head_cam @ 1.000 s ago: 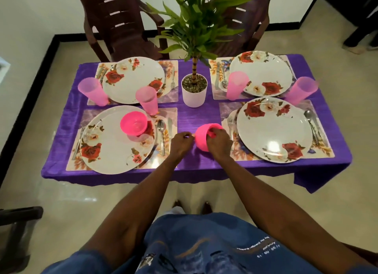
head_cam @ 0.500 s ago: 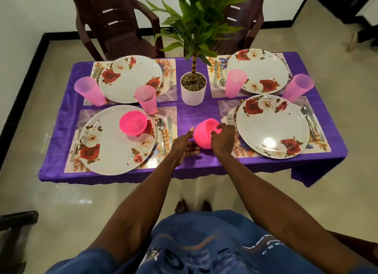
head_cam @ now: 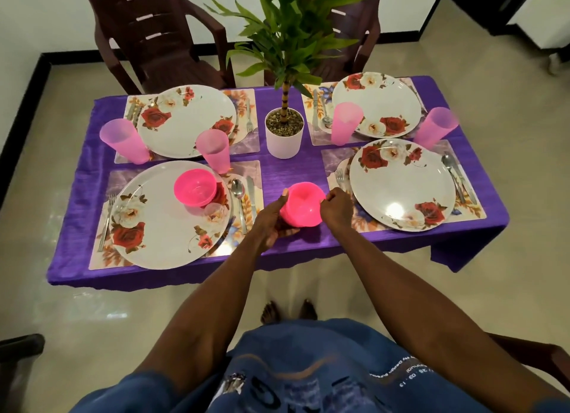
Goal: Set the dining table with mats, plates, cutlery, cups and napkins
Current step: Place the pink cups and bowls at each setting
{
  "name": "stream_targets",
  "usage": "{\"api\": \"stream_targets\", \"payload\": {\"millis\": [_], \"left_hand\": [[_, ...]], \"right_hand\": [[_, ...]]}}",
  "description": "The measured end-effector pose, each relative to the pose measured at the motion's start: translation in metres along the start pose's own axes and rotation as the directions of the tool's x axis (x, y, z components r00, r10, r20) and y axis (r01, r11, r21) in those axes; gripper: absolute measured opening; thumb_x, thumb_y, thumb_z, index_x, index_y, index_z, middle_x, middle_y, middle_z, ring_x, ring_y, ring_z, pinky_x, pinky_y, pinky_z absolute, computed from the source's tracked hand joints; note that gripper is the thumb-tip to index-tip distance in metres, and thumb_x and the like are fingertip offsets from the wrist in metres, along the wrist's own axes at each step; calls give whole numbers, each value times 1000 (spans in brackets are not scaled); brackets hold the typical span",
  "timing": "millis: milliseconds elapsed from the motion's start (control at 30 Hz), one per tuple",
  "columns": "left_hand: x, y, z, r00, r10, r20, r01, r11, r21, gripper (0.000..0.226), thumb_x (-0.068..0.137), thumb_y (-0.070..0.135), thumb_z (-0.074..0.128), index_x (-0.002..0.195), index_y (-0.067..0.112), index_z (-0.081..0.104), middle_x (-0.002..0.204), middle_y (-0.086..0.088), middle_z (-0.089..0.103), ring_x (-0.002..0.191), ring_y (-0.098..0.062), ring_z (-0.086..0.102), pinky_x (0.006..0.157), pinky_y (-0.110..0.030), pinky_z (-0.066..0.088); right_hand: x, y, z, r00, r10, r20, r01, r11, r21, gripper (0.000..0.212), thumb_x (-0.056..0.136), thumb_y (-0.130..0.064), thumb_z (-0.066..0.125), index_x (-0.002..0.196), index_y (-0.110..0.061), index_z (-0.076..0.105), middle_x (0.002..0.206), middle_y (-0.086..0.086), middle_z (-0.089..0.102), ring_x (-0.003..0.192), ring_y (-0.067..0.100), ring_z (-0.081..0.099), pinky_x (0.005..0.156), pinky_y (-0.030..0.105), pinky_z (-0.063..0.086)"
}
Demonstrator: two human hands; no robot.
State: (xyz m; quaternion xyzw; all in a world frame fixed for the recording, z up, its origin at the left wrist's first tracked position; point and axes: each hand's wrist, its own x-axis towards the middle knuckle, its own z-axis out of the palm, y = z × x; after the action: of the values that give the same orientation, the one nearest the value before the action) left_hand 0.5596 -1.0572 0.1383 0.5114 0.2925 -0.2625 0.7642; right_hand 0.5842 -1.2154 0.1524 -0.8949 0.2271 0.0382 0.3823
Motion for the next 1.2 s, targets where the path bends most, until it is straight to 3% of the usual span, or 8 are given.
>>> {"api": "stream_targets", "payload": {"millis": [300,433,567,667,800,933,1033,1200], "left_hand": [[14,-4,12,993,60,-101,-66,996,-54,29,82,29,78,98,10,63,104,-18,69,77,-32,73,63,-42,62],[18,-4,36,979,131,-157,-146,985,-88,11,88,18,70,93,10,64,96,-16,68,71,-27,69,56,-39,60],[21,-3,66,965,207,-161,-219,974,-63,5,92,15,61,89,12,64,88,-14,66,67,-24,66,51,-36,58],[29,-4,93,955,231,-186,-244,969,-46,5,91,16,61,89,14,64,95,-18,65,73,-28,65,47,-33,55],[42,-7,142,948,237,-211,-265,957,-116,10,90,14,61,99,9,61,106,-20,62,81,-35,63,46,-35,55],[52,-12,195,936,256,-241,-294,946,-137,25,91,19,60,108,1,62,105,-22,60,75,-36,62,42,-31,51],[60,-18,228,928,279,-248,-314,942,-117,8,90,17,61,96,12,65,114,-20,59,89,-41,63,47,-34,54],[59,-23,259,910,303,-283,-338,938,-83,5,89,16,62,91,19,65,114,-16,60,98,-38,62,51,-34,55]], "right_hand": [[3,1,-33,991,18,-136,14,974,224,4,91,-4,49,90,-8,48,86,7,56,82,25,53,68,31,38],[17,4,-60,960,164,-227,-46,892,450,5,89,-6,51,93,-10,49,87,3,54,79,22,53,55,26,39],[47,34,-92,909,311,-278,-83,788,610,7,87,-7,49,92,-12,48,88,2,55,77,32,67,47,30,51],[74,62,-118,889,342,-306,-113,810,576,8,89,-9,50,97,-11,51,98,8,61,78,31,69,45,23,49],[114,103,-149,895,340,-287,-166,854,494,20,89,-14,52,107,-8,59,100,10,66,83,30,69,52,27,51],[148,129,-176,911,327,-252,-182,867,464,13,86,-17,51,96,-11,56,92,11,66,72,30,68,47,29,50],[171,143,-187,928,303,-215,-178,871,457,10,86,-15,53,94,-9,53,93,12,64,72,34,68,45,25,41],[205,158,-193,956,274,-102,-212,891,401,32,83,-22,57,110,-5,57,102,12,66,79,33,70,64,41,59]]}}
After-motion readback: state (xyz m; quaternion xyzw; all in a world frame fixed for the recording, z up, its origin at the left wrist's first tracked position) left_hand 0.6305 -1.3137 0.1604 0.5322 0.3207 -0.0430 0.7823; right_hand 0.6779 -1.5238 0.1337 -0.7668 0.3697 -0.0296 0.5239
